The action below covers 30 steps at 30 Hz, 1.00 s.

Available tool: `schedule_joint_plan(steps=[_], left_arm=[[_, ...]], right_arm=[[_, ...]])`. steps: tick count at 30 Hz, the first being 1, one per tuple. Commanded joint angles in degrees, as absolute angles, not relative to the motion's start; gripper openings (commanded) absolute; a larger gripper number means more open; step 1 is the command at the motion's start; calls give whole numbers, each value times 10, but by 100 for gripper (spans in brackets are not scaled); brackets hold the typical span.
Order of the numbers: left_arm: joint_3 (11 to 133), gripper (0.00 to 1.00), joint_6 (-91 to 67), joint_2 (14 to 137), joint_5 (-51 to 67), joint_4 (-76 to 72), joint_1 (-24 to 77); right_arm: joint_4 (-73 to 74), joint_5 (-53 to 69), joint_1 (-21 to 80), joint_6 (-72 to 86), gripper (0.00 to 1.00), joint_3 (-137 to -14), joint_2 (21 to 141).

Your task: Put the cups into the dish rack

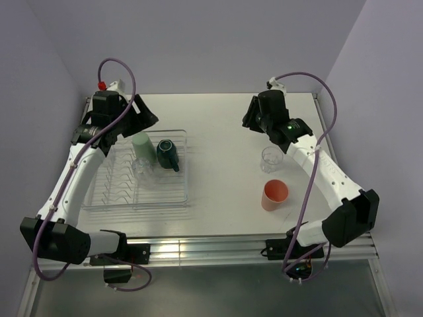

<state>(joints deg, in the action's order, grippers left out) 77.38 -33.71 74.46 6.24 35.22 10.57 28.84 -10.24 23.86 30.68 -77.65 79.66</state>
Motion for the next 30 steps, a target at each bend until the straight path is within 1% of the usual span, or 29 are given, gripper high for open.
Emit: schedule_joint_plan(steps=[1, 6, 9, 24, 30], left_arm=[[755, 77, -319, 710, 106, 306, 123], [730, 78, -313, 692, 128, 291, 126], [725, 78, -309, 686, 131, 290, 127], [705, 78, -308, 695, 134, 276, 127], [702, 78, -308, 701, 134, 276, 127]], right_arm=[[373, -207, 238, 296, 48, -747, 769], [367, -206, 213, 307, 49, -682, 751], [358, -199, 210, 313, 49, -655, 768], [296, -181, 178, 314, 48, -606, 841], [273, -166, 169, 309, 46, -611, 881]])
